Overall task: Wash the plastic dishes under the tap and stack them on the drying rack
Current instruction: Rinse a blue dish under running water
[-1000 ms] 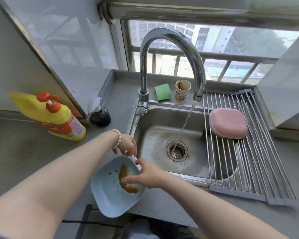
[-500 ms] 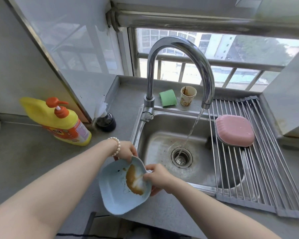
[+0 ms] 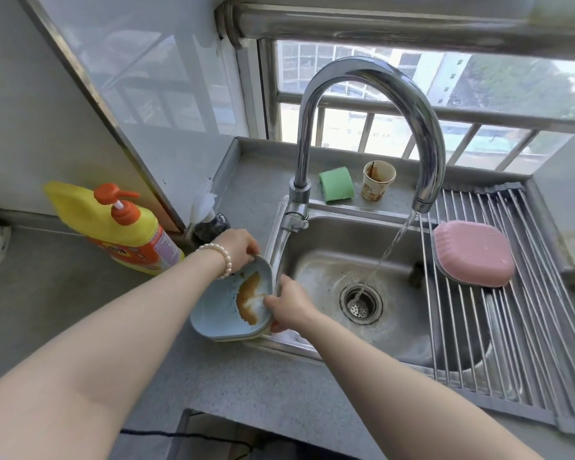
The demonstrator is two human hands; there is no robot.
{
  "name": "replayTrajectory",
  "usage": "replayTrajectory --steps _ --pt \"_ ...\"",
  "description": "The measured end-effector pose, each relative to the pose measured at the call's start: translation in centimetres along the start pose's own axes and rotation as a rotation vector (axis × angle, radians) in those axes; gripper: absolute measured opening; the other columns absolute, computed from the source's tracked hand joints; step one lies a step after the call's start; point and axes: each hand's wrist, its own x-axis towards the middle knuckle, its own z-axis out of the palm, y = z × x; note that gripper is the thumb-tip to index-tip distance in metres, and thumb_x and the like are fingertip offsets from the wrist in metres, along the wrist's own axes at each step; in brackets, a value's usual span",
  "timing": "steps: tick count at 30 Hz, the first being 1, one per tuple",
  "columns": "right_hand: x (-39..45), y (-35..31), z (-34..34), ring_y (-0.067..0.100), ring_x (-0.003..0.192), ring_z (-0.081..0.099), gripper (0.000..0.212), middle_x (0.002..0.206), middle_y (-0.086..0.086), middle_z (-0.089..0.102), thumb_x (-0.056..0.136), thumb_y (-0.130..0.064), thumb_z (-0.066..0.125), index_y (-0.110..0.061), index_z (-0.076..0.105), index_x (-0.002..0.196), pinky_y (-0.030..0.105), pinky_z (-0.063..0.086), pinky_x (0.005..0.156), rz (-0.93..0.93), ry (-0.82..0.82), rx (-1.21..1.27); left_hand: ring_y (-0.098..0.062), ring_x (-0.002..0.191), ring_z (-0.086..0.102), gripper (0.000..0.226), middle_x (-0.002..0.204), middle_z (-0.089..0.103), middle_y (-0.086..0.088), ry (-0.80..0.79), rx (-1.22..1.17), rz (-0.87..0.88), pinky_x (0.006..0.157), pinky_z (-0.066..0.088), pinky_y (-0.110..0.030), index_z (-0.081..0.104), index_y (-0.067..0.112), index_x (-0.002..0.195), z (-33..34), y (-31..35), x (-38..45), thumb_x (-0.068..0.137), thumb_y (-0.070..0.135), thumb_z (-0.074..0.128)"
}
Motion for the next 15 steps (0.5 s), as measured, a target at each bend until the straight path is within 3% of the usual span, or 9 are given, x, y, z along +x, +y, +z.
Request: replayTrajectory --steps 2,5,7,10,13,15 --pt "0.0 -0.6 0.5 0.040 0.095 0.061 0.030 0.112 0.021 0.055 0.092 -0.016 0.047 -0.007 0.035 0.117 0.052 0.056 0.077 -0.030 0.014 -0.136 -0.021 0.106 0.061 0.023 0.114 0.068 -0.004 0.002 0.049 0.009 0.095 0.044 -0.026 0.070 0.013 0.111 0.1 -0.4 0.0 0.091 0.016 0.059" --pt "-0.2 -1.0 1.0 0.040 0.108 0.055 0.038 0.121 0.024 0.055 0.093 -0.005 0.037 0.002 0.028 0.129 0.043 0.047 0.082 -0.065 0.066 -0.390 -0.022 0.108 0.059 0.022 0.115 0.066 -0.005 0.017 0.141 0.041 0.094 0.044 -0.028 0.069 0.013 0.110 -0.2 -0.4 0.1 0.091 0.020 0.060" --pt "-0.5 -1.3 0.8 0.038 0.110 0.056 0.037 0.122 0.022 0.057 0.093 0.001 0.035 0.003 0.035 0.130 0.039 0.043 0.079 -0.120 0.130 -0.555 -0.023 0.107 0.059 0.021 0.114 0.065 -0.005 0.021 0.214 0.061 0.092 0.044 -0.030 0.068 0.014 0.108 -0.4 -0.3 0.2 0.091 0.022 0.058" --pt "-1.0 -1.9 0.3 0.034 0.104 0.061 0.029 0.115 0.016 0.063 0.092 0.000 0.039 -0.002 0.055 0.116 0.035 0.042 0.071 -0.219 0.210 -0.746 -0.024 0.101 0.060 0.016 0.110 0.066 -0.005 0.051 0.285 0.053 0.087 0.048 -0.032 0.065 0.016 0.103 -1.0 -0.2 -0.1 0.092 0.020 0.054" --pt "-1.3 -2.5 -0.4 0.035 0.098 0.062 0.022 0.109 0.016 0.065 0.090 -0.001 0.043 -0.007 0.059 0.104 0.034 0.042 0.067 -0.216 0.198 -0.689 -0.024 0.099 0.060 0.017 0.108 0.066 -0.005 0.054 0.287 0.071 0.085 0.047 -0.031 0.065 0.014 0.103 -2.4 0.1 -0.1 0.093 0.020 0.053" --pt "-1.3 -2.3 -1.3 0.035 0.098 0.059 0.019 0.109 0.016 0.064 0.093 -0.011 0.041 -0.010 0.056 0.106 0.033 0.042 0.069 -0.237 0.209 -0.531 -0.023 0.099 0.060 0.018 0.107 0.065 -0.004 0.046 0.239 0.093 0.086 0.047 -0.031 0.065 0.013 0.104 -3.7 0.5 -0.2 0.093 0.023 0.056"
